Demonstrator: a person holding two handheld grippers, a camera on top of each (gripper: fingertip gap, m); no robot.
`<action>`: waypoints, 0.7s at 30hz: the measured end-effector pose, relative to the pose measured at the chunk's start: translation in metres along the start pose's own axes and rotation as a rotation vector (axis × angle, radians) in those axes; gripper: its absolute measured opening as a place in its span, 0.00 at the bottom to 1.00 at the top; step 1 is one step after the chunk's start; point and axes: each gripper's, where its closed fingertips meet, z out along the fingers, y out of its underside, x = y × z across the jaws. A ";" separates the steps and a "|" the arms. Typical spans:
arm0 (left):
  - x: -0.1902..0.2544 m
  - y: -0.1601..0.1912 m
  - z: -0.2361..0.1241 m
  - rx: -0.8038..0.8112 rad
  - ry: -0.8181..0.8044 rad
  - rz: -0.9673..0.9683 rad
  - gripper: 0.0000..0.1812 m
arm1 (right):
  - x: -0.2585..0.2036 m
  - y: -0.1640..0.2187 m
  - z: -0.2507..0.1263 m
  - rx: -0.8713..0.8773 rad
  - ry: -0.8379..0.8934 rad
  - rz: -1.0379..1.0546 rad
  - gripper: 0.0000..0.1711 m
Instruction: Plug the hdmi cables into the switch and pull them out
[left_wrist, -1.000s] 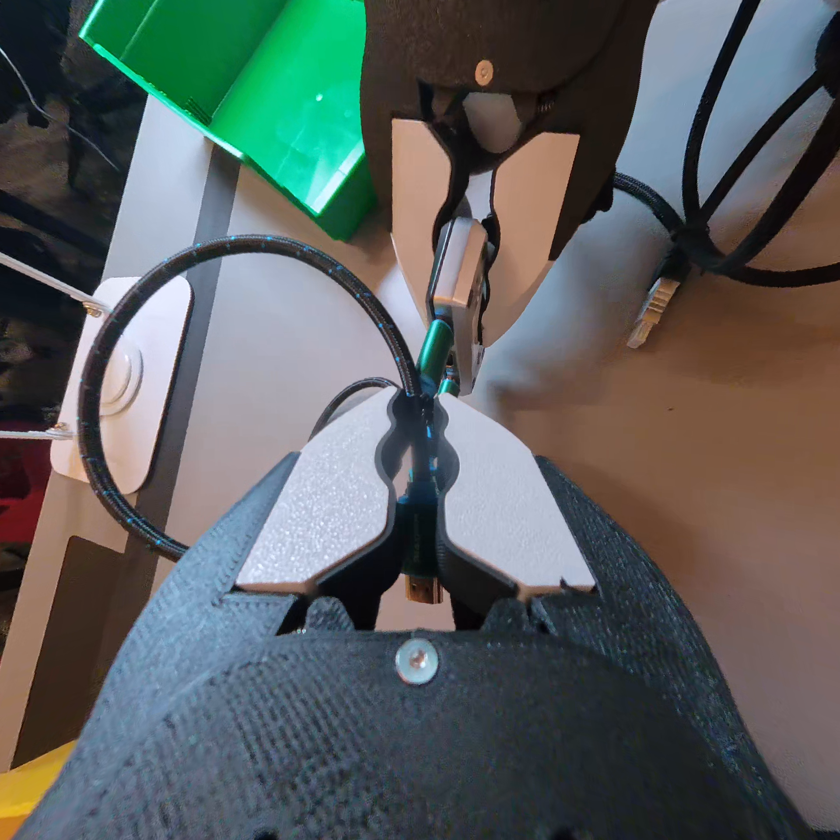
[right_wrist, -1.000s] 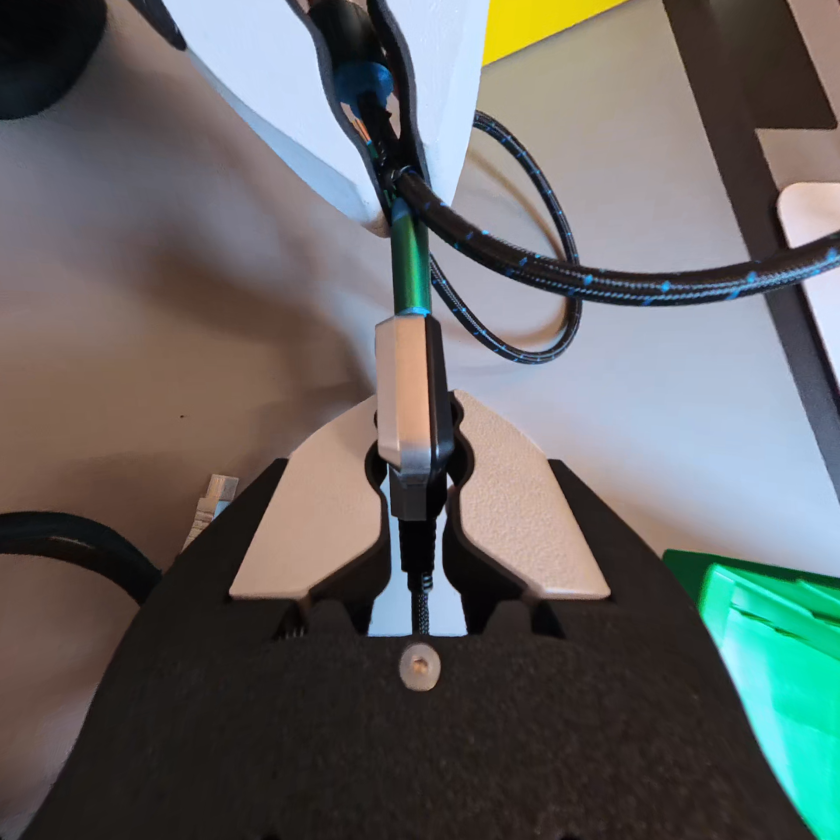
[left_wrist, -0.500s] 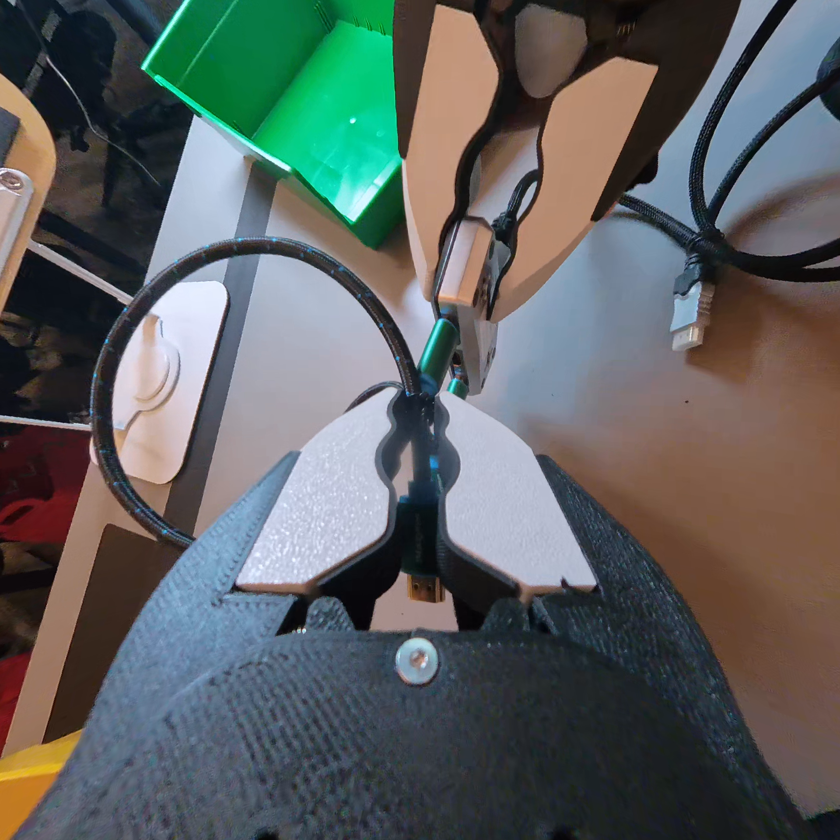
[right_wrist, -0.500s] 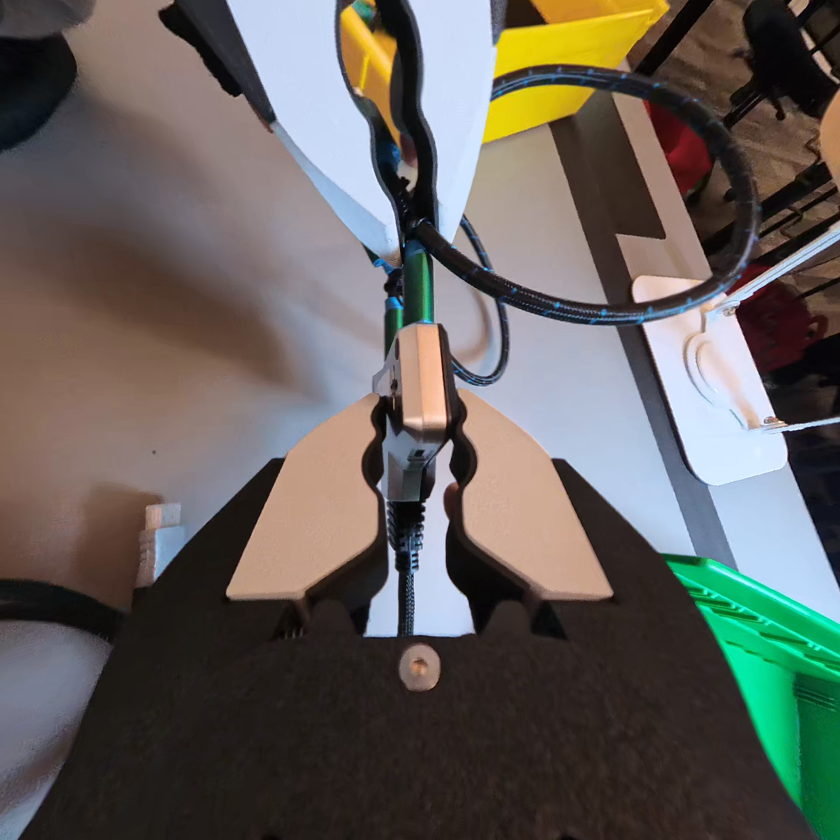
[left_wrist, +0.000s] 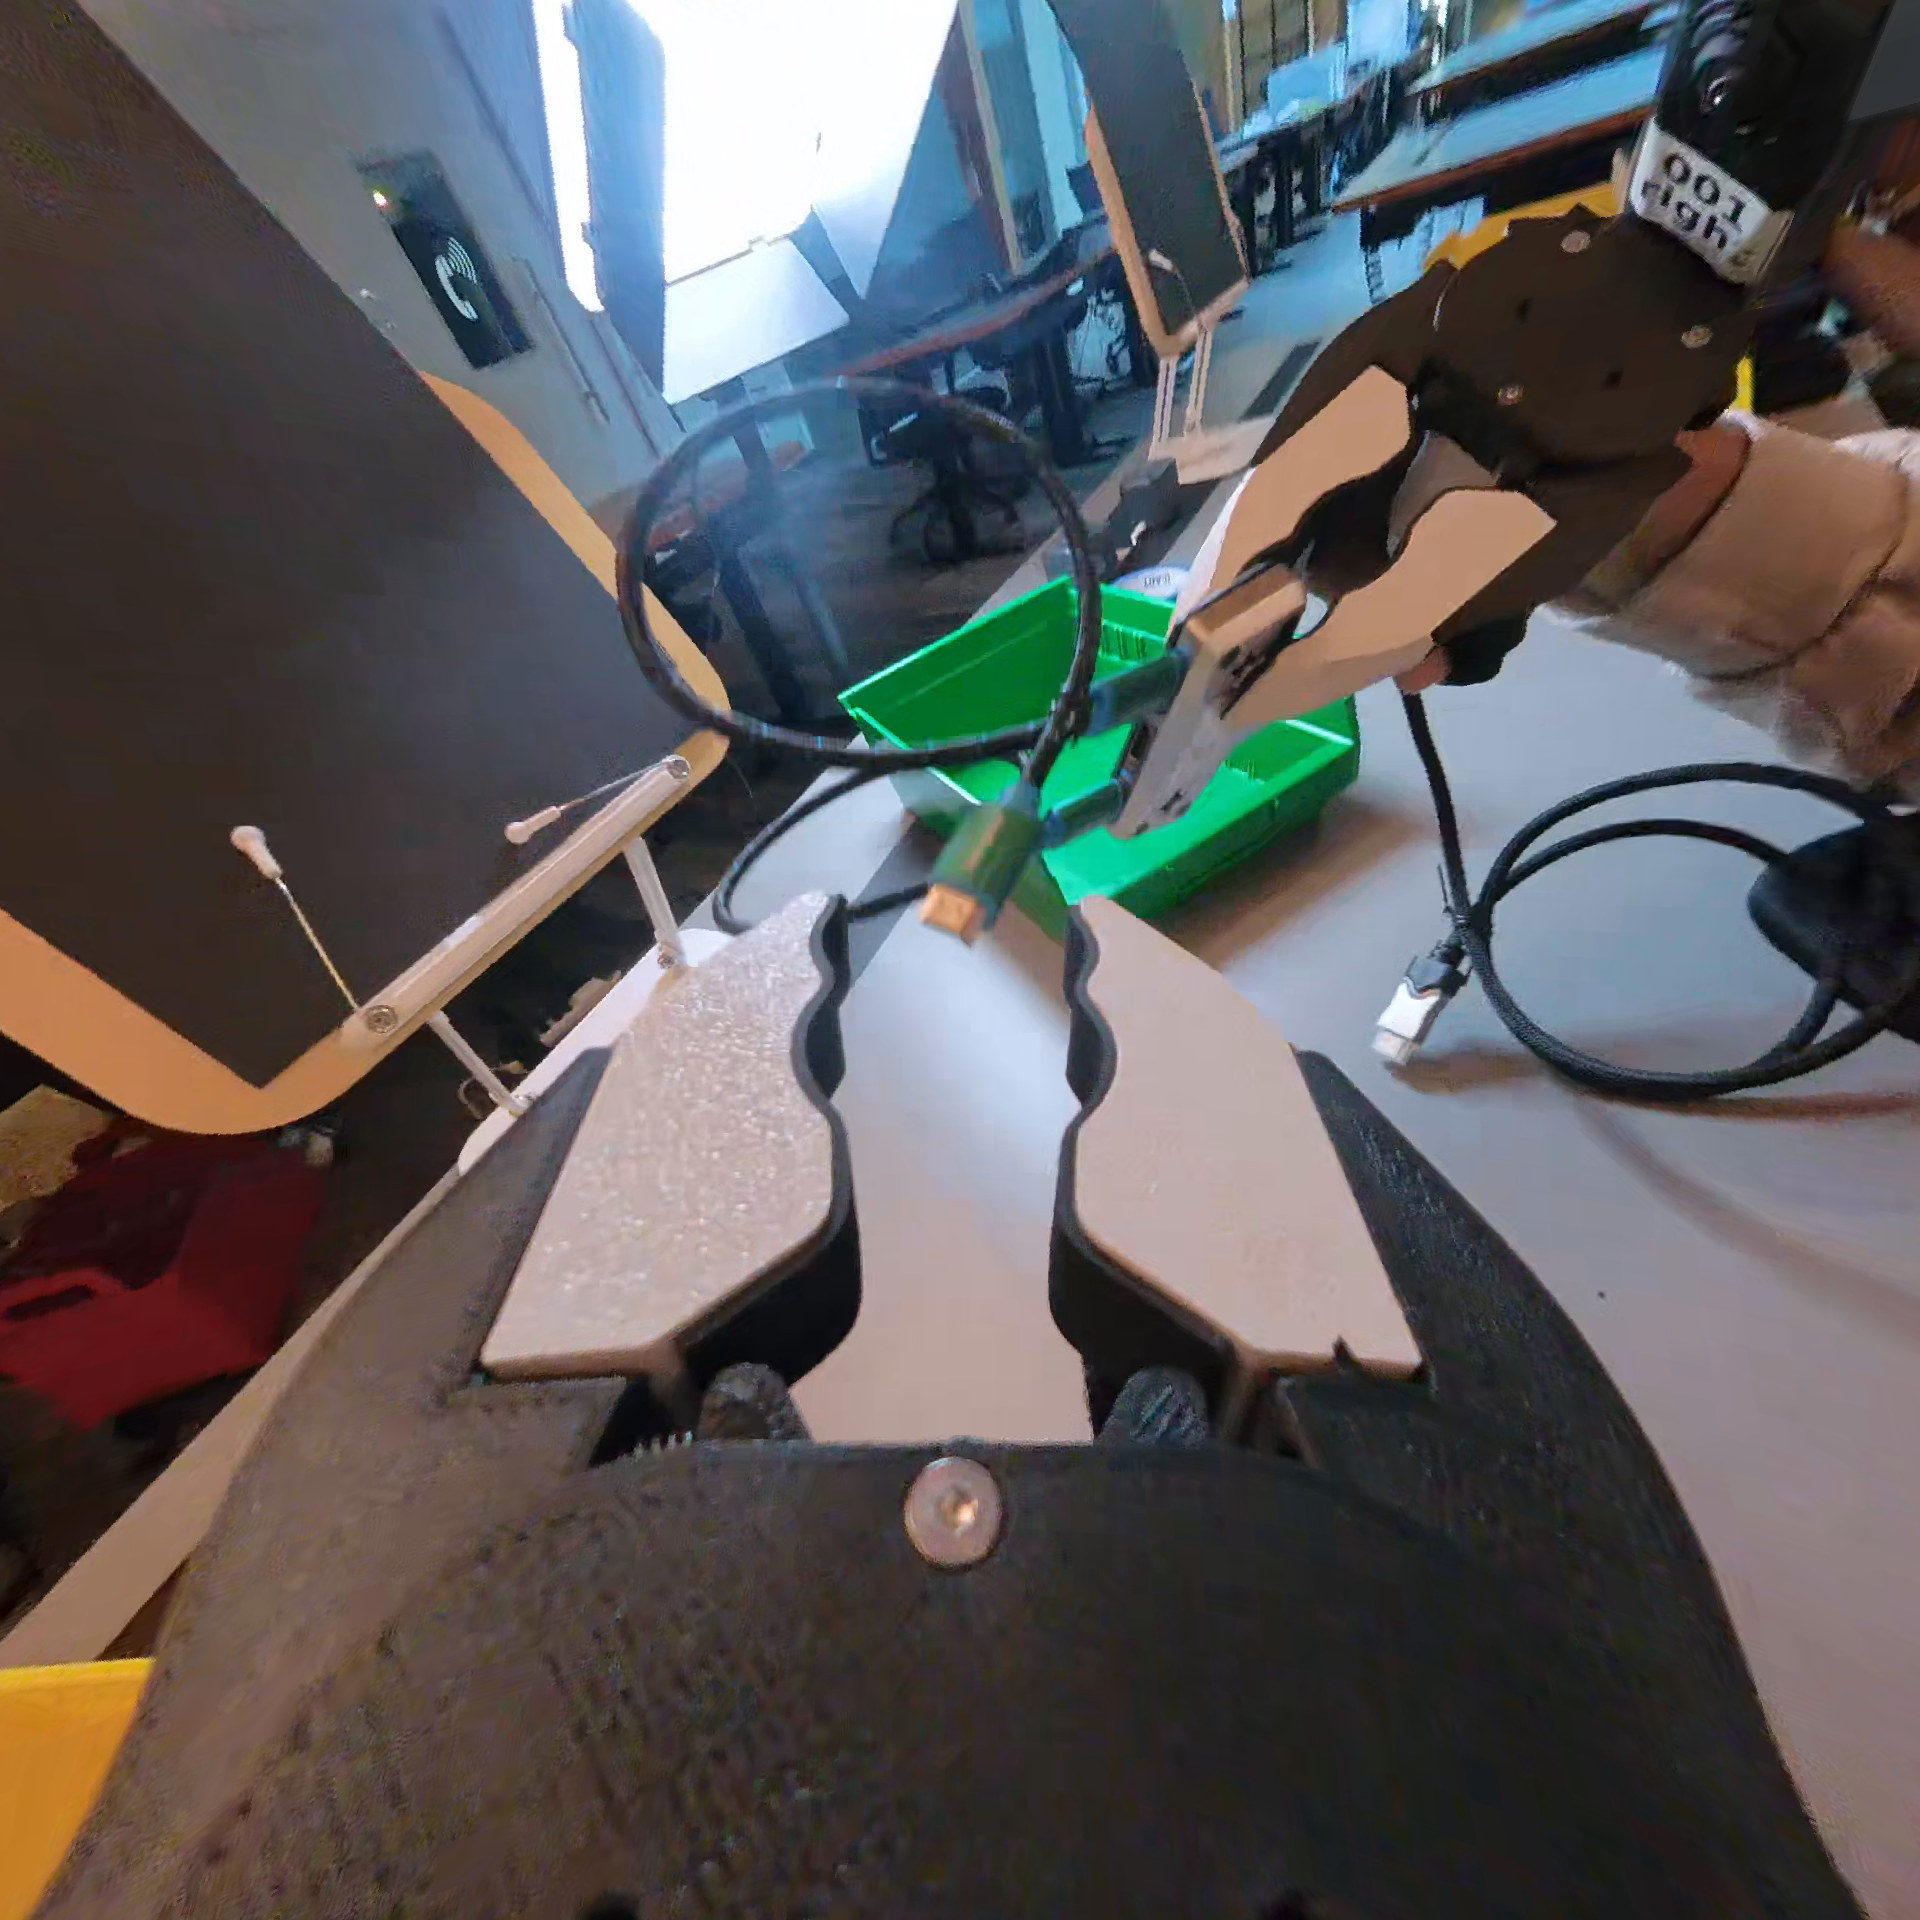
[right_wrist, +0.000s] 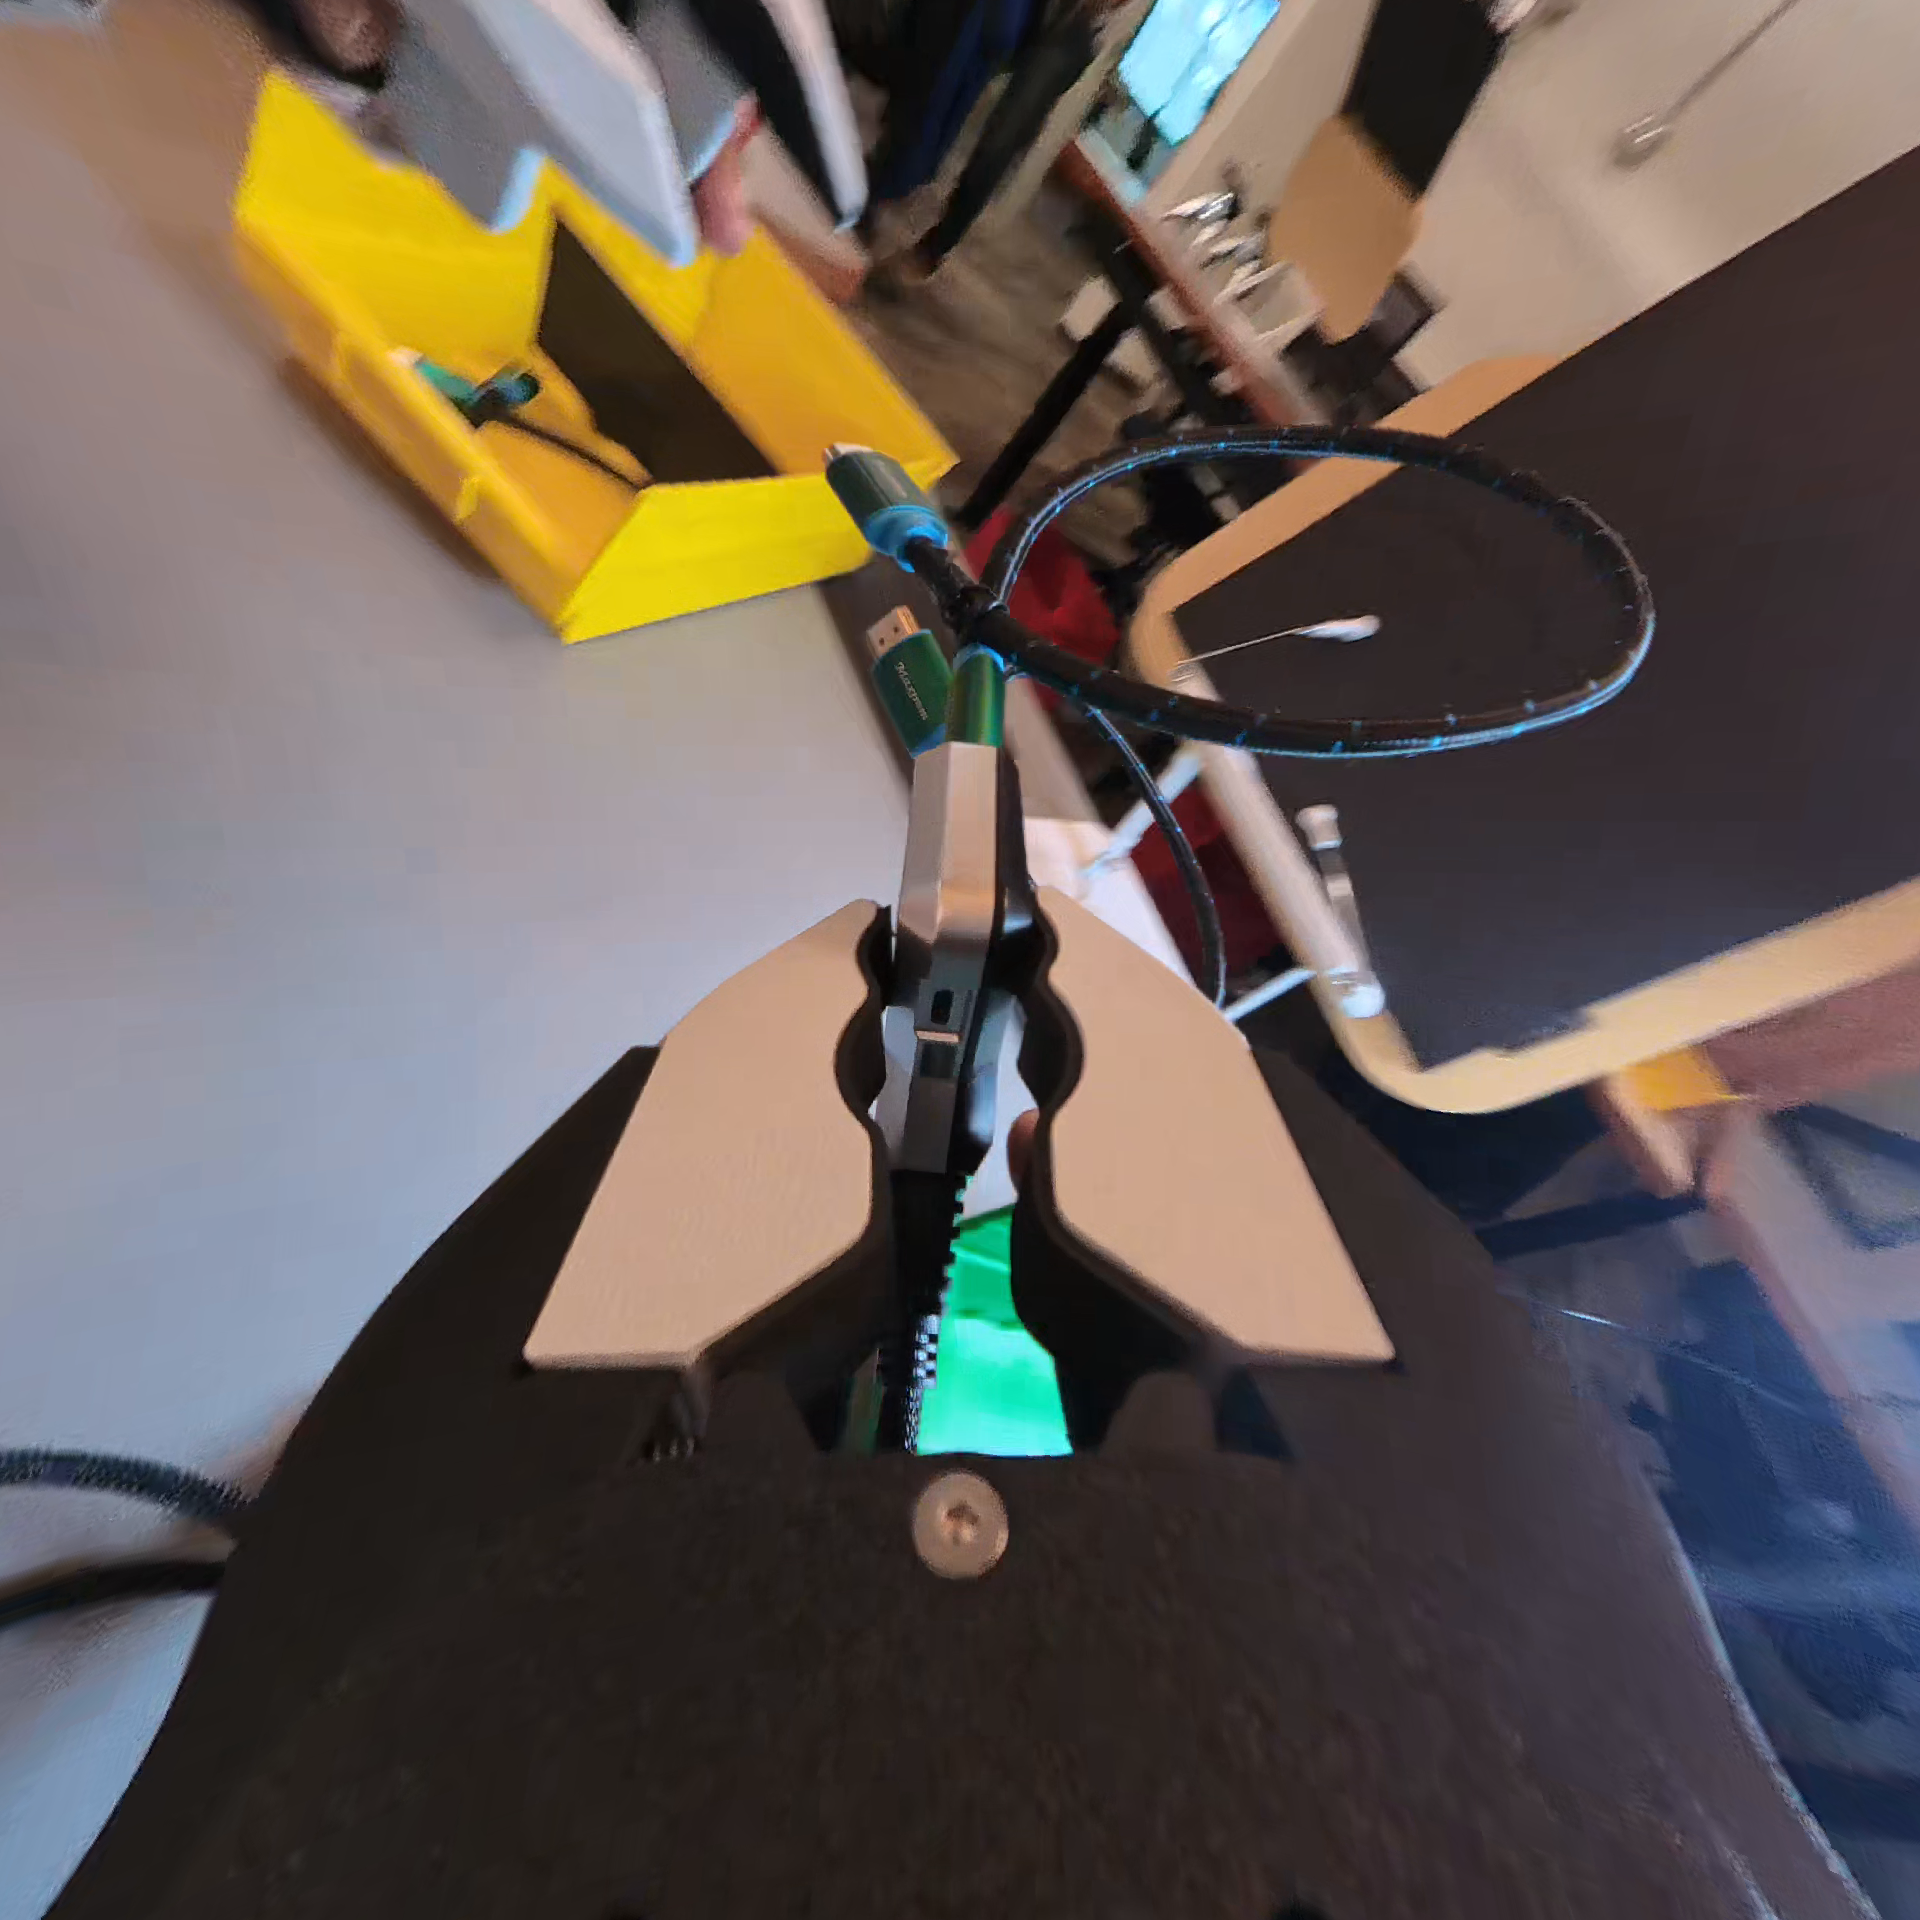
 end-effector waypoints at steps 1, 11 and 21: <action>-0.003 -0.001 -0.002 0.019 -0.003 -0.023 0.22 | 0.016 -0.007 -0.007 0.017 0.066 -0.018 0.13; -0.001 0.020 0.014 -0.015 0.019 -0.056 0.24 | 0.206 -0.055 -0.092 0.115 0.869 -0.355 0.13; 0.004 0.027 0.020 -0.047 0.028 -0.027 0.24 | 0.151 0.166 -0.030 -0.429 0.691 -0.115 0.13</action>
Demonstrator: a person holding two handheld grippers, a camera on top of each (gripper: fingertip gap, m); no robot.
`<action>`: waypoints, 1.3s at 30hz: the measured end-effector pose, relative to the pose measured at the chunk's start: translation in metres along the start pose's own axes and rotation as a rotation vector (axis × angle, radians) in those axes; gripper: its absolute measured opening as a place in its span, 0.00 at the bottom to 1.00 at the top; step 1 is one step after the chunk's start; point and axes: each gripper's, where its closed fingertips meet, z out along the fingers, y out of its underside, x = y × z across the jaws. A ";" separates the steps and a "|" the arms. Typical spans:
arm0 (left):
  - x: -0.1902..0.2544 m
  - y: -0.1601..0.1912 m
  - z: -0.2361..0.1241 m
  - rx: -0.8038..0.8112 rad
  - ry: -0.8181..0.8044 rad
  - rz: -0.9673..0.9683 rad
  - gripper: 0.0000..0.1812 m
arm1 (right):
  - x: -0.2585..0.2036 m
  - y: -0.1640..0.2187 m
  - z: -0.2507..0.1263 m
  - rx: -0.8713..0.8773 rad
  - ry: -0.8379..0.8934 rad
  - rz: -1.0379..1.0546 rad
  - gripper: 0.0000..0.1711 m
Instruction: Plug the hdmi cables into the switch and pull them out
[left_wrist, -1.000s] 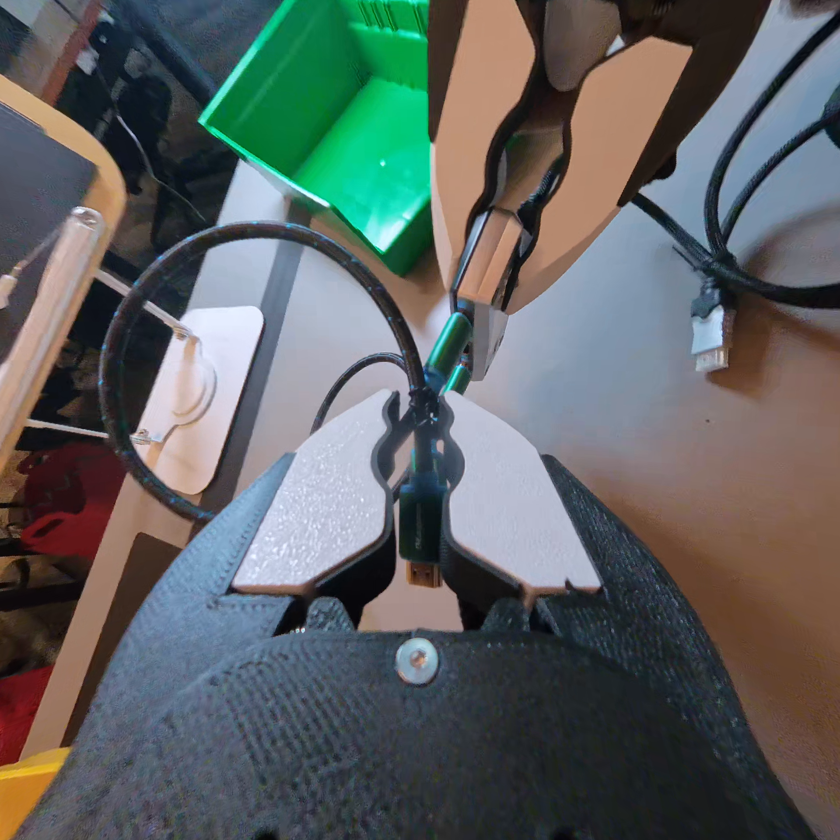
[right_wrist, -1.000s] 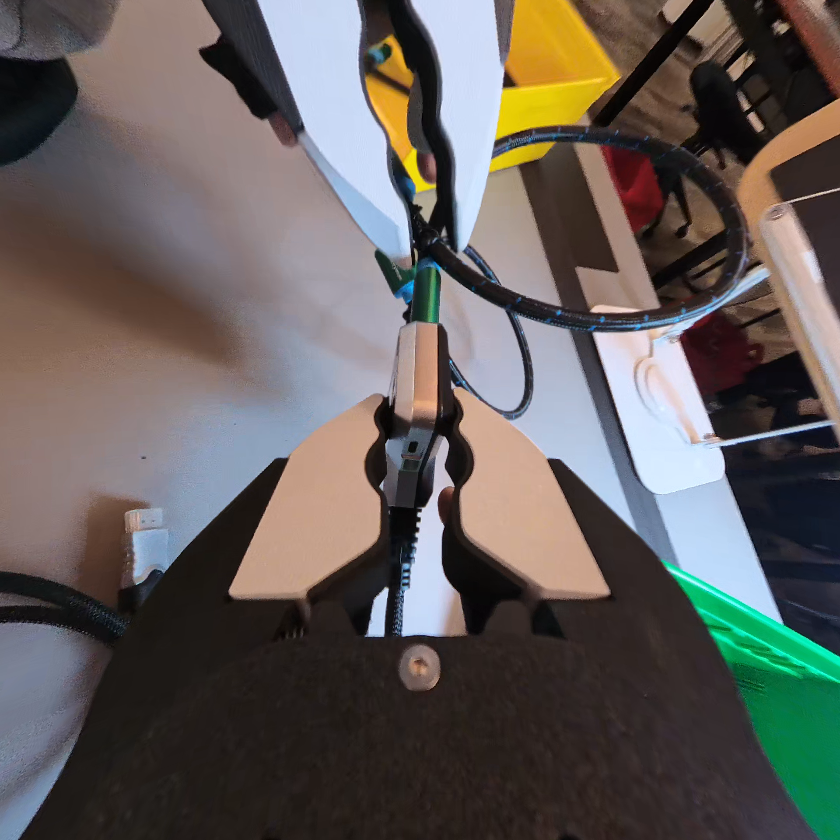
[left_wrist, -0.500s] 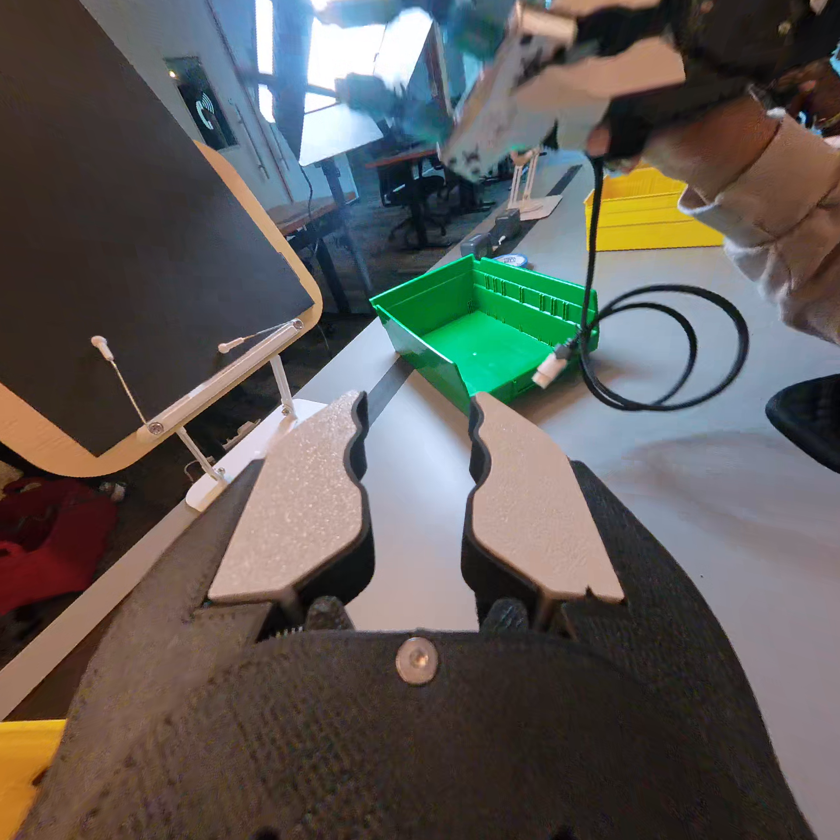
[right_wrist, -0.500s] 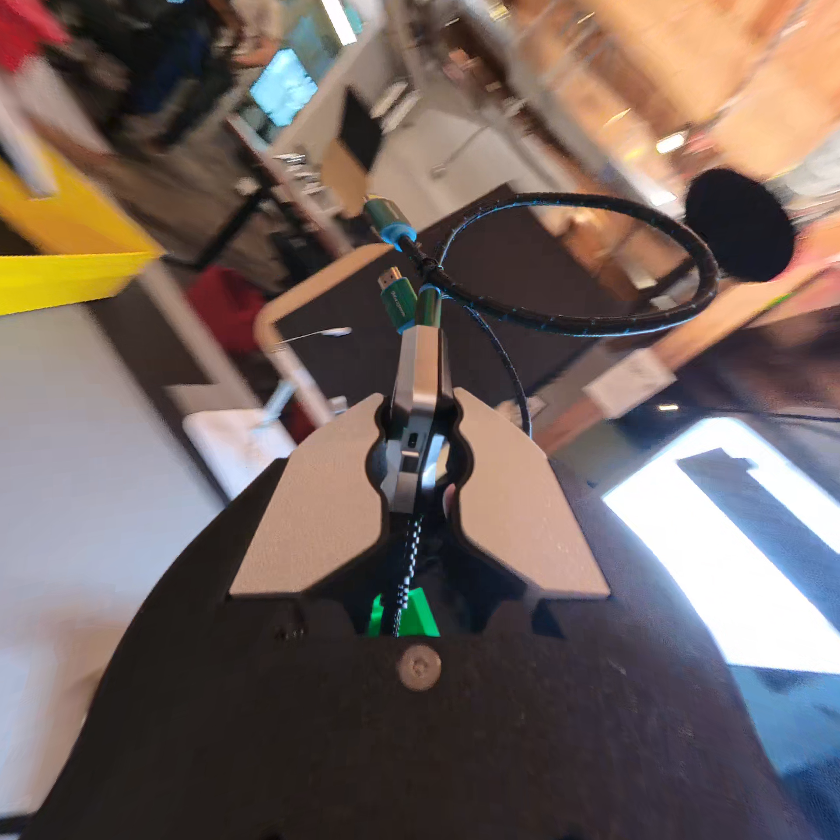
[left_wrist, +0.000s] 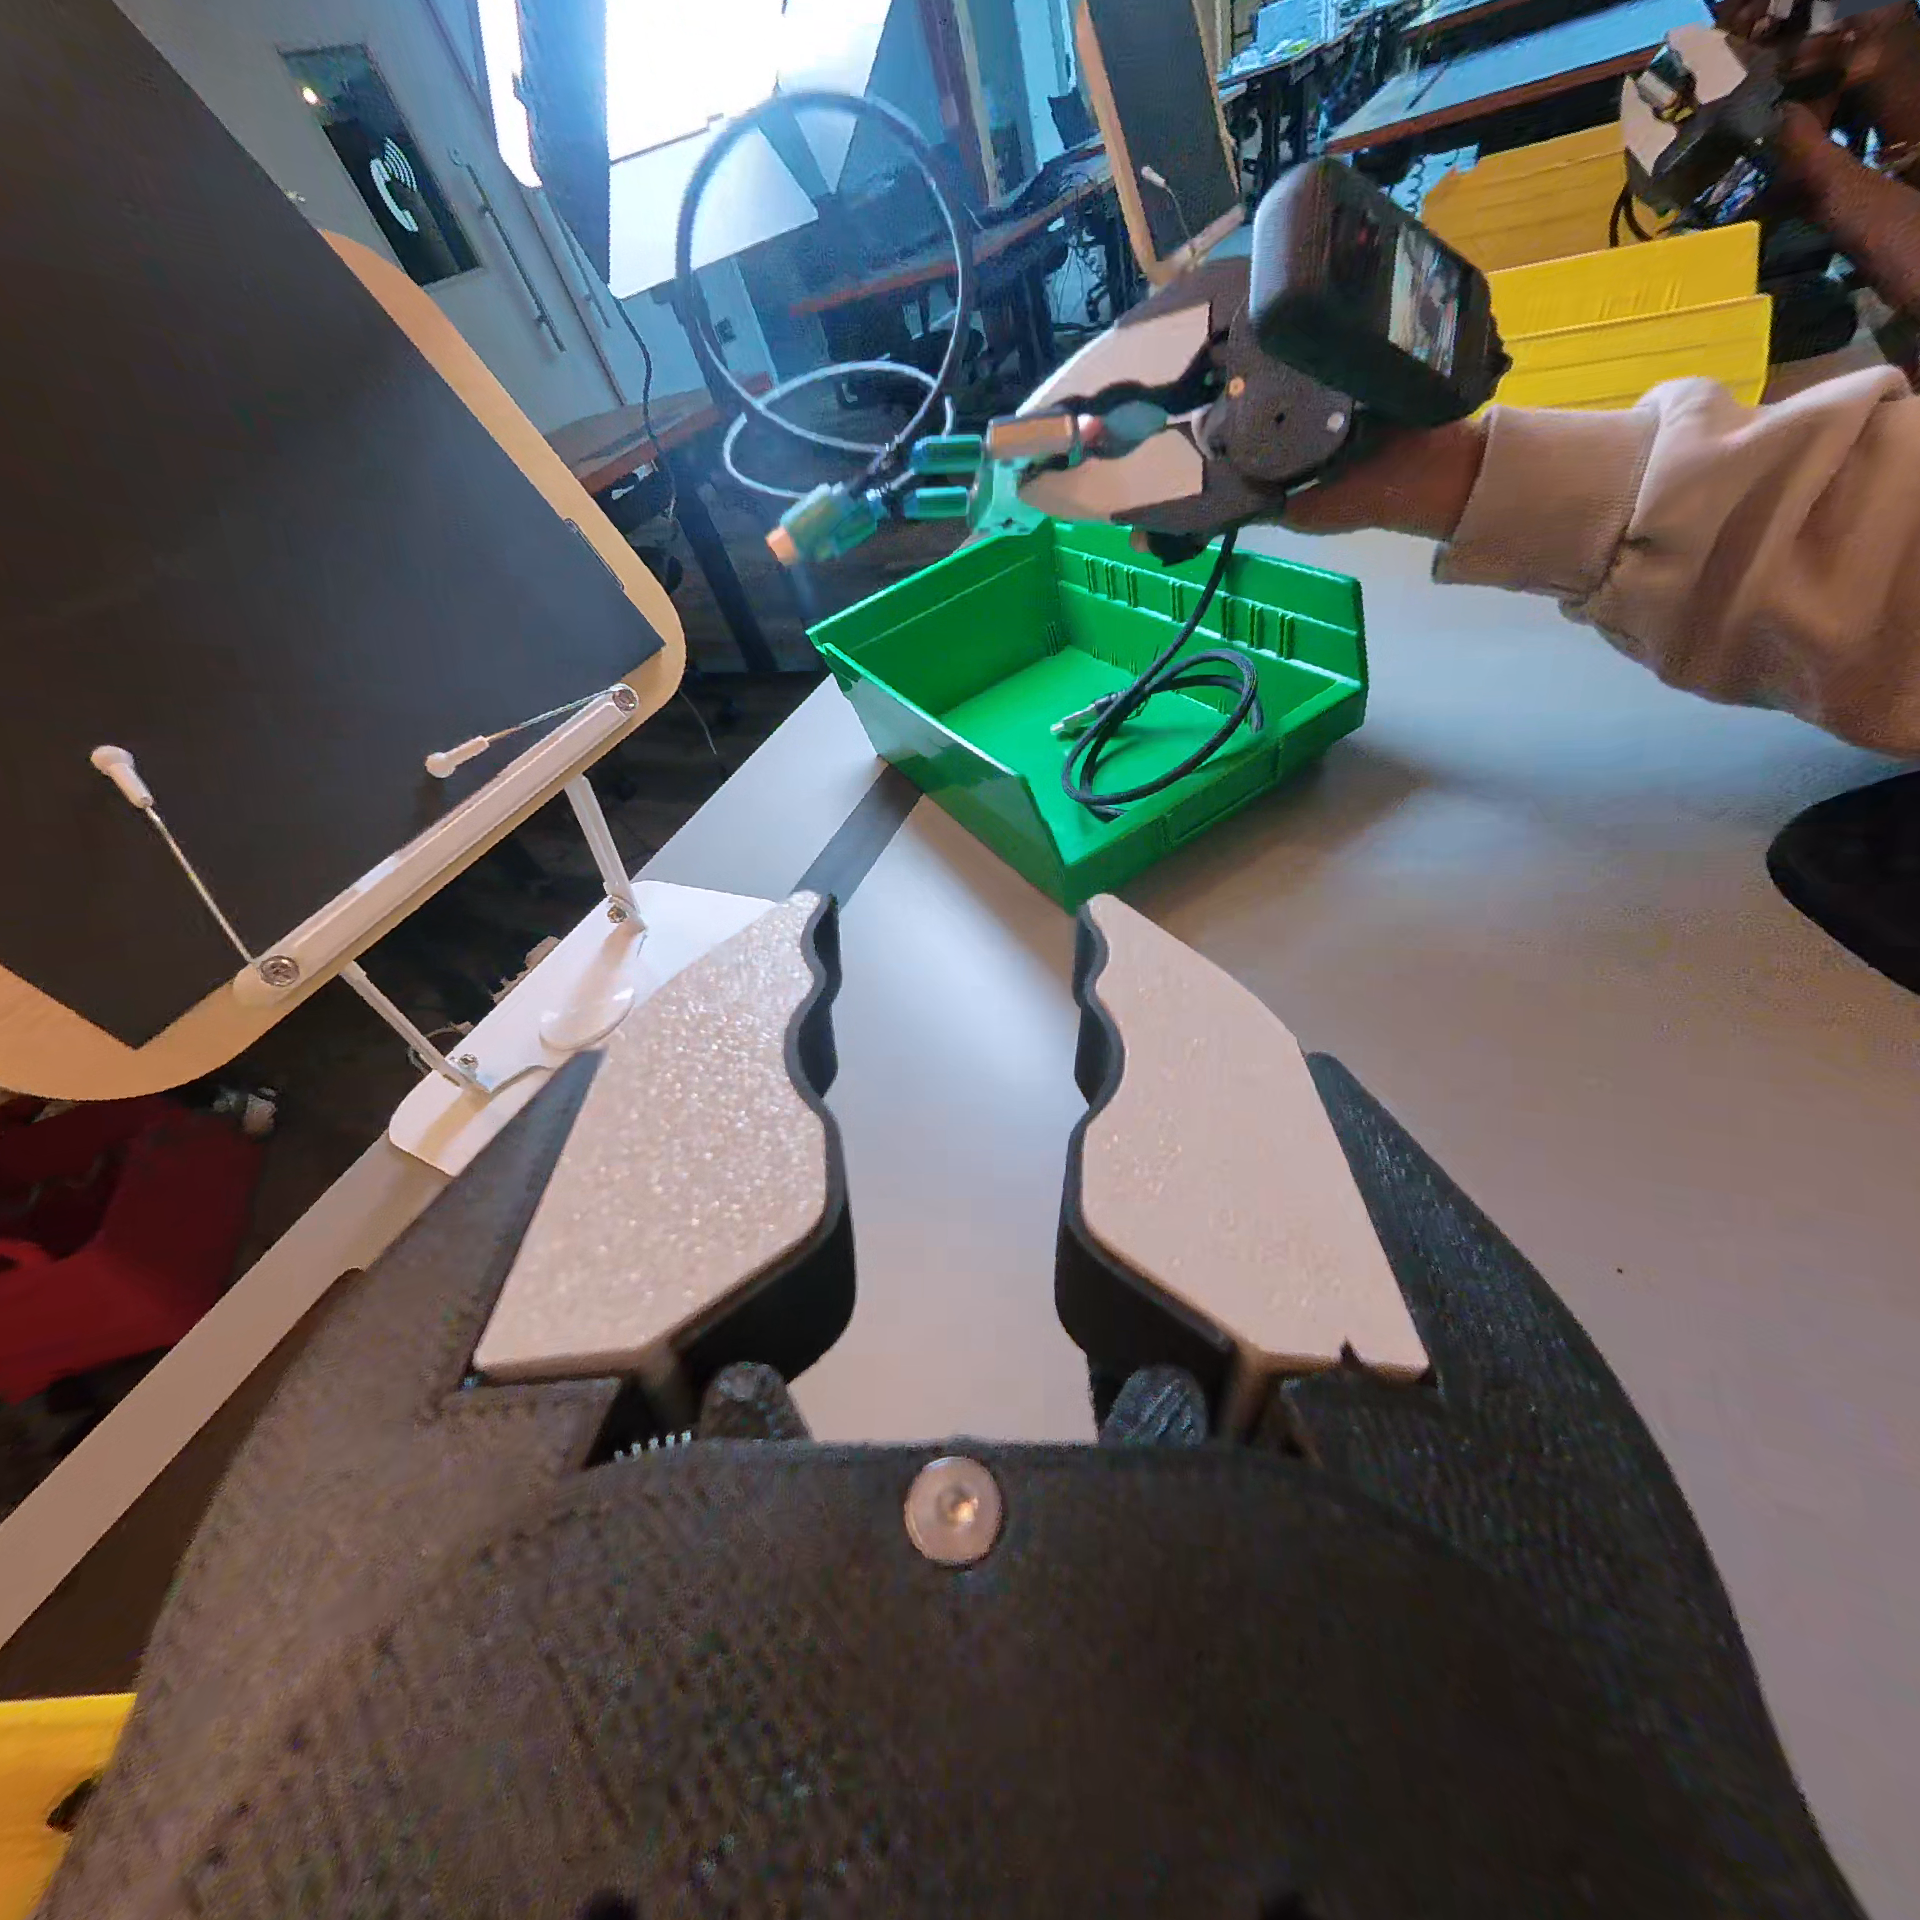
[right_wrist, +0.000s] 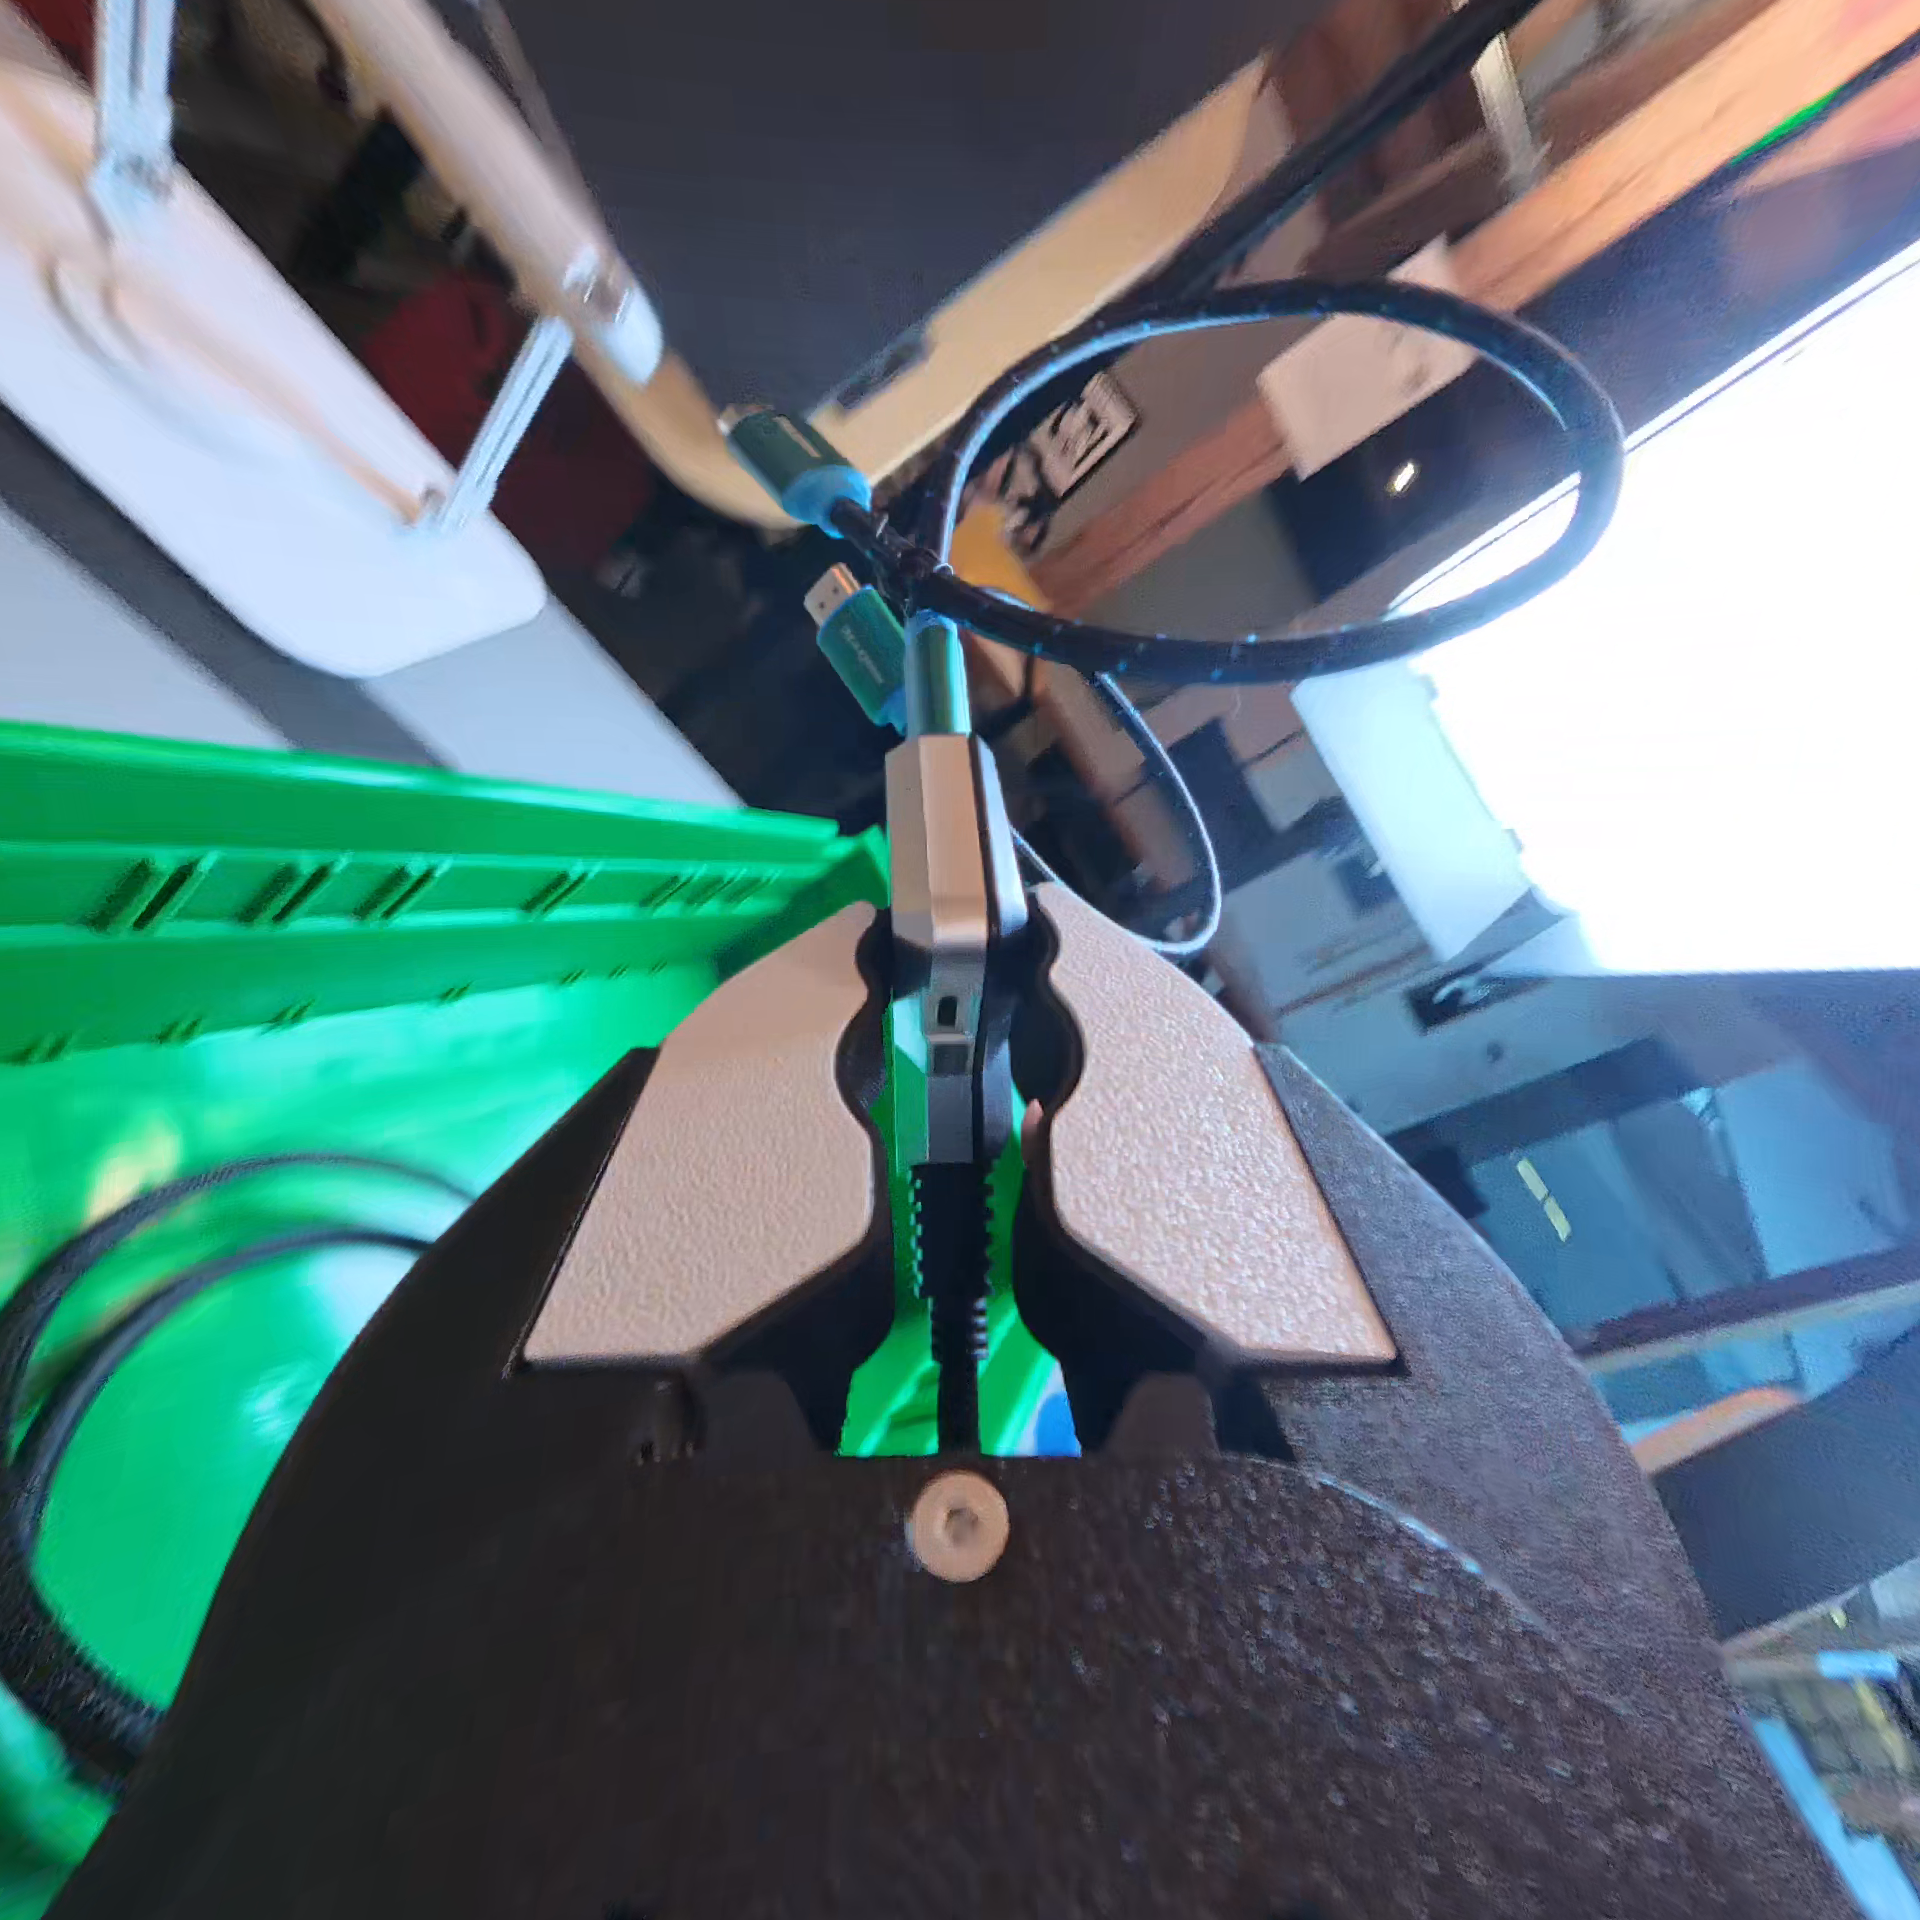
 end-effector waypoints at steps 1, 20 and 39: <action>0.000 0.002 0.001 -0.007 0.002 0.001 0.24 | -0.013 0.015 0.003 -0.071 -0.036 0.013 0.13; -0.013 0.021 0.001 -0.075 -0.044 -0.046 0.23 | -0.066 0.072 -0.011 -0.537 -0.416 0.356 0.22; -0.090 0.031 -0.065 -0.114 -0.317 -0.072 0.23 | 0.019 -0.011 -0.049 -0.048 -0.341 0.598 0.19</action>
